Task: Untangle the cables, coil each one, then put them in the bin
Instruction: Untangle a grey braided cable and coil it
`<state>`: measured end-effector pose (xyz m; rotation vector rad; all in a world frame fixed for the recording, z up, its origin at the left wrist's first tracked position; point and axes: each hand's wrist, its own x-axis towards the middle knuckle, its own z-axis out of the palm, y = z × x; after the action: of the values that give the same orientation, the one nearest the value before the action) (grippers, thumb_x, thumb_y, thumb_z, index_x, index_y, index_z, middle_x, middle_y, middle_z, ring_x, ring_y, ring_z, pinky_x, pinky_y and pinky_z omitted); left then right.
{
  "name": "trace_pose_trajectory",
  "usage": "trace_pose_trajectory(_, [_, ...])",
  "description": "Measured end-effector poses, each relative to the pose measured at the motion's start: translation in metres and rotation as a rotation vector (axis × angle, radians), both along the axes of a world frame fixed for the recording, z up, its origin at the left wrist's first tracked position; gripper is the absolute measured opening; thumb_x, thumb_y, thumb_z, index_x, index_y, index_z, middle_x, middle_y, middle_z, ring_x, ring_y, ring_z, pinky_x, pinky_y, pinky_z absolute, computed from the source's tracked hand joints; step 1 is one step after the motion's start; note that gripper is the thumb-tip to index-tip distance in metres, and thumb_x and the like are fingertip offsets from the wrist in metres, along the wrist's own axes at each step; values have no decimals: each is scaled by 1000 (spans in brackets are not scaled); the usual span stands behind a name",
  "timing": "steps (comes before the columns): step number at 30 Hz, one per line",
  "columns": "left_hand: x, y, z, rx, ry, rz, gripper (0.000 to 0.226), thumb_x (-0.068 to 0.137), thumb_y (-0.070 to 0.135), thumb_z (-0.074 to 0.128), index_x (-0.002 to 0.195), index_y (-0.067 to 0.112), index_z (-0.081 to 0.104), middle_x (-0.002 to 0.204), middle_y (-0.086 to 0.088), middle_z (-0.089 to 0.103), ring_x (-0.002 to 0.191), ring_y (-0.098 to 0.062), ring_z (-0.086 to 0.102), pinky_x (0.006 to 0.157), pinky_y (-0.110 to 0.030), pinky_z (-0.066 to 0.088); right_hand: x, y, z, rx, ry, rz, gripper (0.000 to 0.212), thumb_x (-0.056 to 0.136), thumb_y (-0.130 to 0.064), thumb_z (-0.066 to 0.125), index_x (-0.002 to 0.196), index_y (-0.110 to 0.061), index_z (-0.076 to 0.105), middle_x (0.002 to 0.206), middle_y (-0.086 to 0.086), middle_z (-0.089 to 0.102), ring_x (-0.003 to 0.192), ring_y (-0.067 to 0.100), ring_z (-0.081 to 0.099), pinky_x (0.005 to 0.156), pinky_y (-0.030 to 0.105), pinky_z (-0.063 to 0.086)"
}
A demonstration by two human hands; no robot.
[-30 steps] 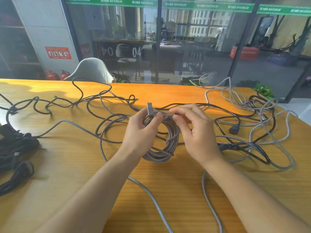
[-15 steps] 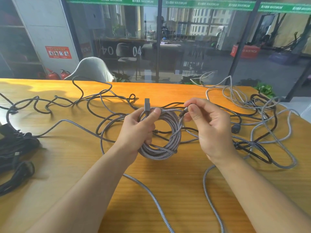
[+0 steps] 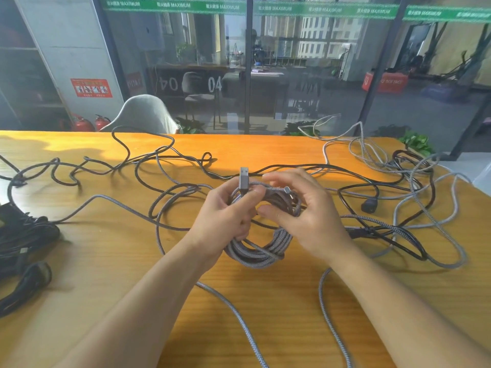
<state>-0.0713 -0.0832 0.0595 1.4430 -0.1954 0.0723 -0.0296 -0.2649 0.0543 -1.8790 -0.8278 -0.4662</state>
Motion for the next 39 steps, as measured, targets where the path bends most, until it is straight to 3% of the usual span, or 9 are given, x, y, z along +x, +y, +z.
trace_pose_trajectory(4, [4, 6, -2, -25, 5, 49, 10, 100, 32, 67, 98, 23, 68, 70, -6, 32, 60, -23, 21, 59, -42, 18, 4, -6, -1, -10, 276, 47, 66, 85, -52, 73, 146, -39, 51, 132, -16, 59, 124, 3, 60, 104, 31, 52])
trace_pose_trajectory(6, [5, 8, -2, -47, -2, 62, 13, 99, 34, 67, 100, 21, 65, 71, -6, 34, 59, -21, 25, 58, -40, 20, 3, -5, -2, 63, 479, 155, 62, 92, -61, 54, 151, -46, 43, 144, -19, 54, 123, -2, 61, 110, 42, 50])
trace_pose_trajectory(8, [4, 7, -1, -74, -4, 53, 14, 99, 35, 68, 96, 22, 64, 73, -6, 34, 59, -20, 26, 56, -35, 25, 1, 1, -6, 160, 572, 274, 58, 99, -63, 33, 154, -48, 38, 151, -10, 53, 120, 10, 67, 107, 49, 51])
trace_pose_trajectory(14, [4, 1, -6, 28, -19, 37, 27, 99, 43, 69, 114, 20, 66, 79, -6, 50, 67, -22, 48, 69, -36, 43, -3, 19, -12, 416, 575, 185, 45, 106, -48, 39, 140, -31, 63, 98, 5, 62, 72, 18, 51, 60, 34, 50])
trace_pose_trajectory(18, [6, -6, -11, 27, -5, -2, 50, 94, 49, 69, 137, 29, 58, 103, -4, 70, 89, -23, 69, 88, -41, 55, 0, 19, -9, 624, 611, 47, 36, 111, -40, 42, 123, -24, 72, 85, 2, 59, 62, 14, 46, 50, 28, 39])
trace_pose_trajectory(23, [6, -11, -12, 59, -69, 17, 41, 104, 33, 57, 144, 29, 51, 105, -7, 73, 88, -26, 72, 81, -40, 58, 5, 11, -9, 611, 692, 38, 35, 109, -48, 43, 127, -35, 69, 92, 1, 60, 72, 13, 54, 60, 29, 47])
trace_pose_trajectory(28, [9, -3, -10, 23, -71, 167, 33, 110, 26, 49, 141, 34, 53, 95, -5, 69, 75, -22, 68, 73, -37, 56, 7, 9, -9, 409, 697, 90, 49, 100, -59, 46, 148, -47, 49, 139, -4, 63, 101, 17, 72, 101, 49, 55])
trace_pose_trajectory(34, [2, 2, -1, 110, -82, 247, 30, 112, 26, 46, 139, 37, 54, 103, -18, 69, 77, -21, 68, 76, -39, 57, 5, 11, -10, 288, 695, 58, 38, 110, -39, 50, 148, -43, 51, 126, -1, 71, 119, 26, 68, 103, 57, 54])
trace_pose_trajectory(39, [-18, 9, 6, 307, -71, 273, 41, 111, 30, 47, 152, 31, 43, 114, -2, 72, 92, -18, 75, 90, -44, 60, -3, 15, -2, 284, 701, 68, 42, 110, -35, 52, 151, -38, 48, 121, 1, 74, 111, 26, 72, 85, 44, 60])
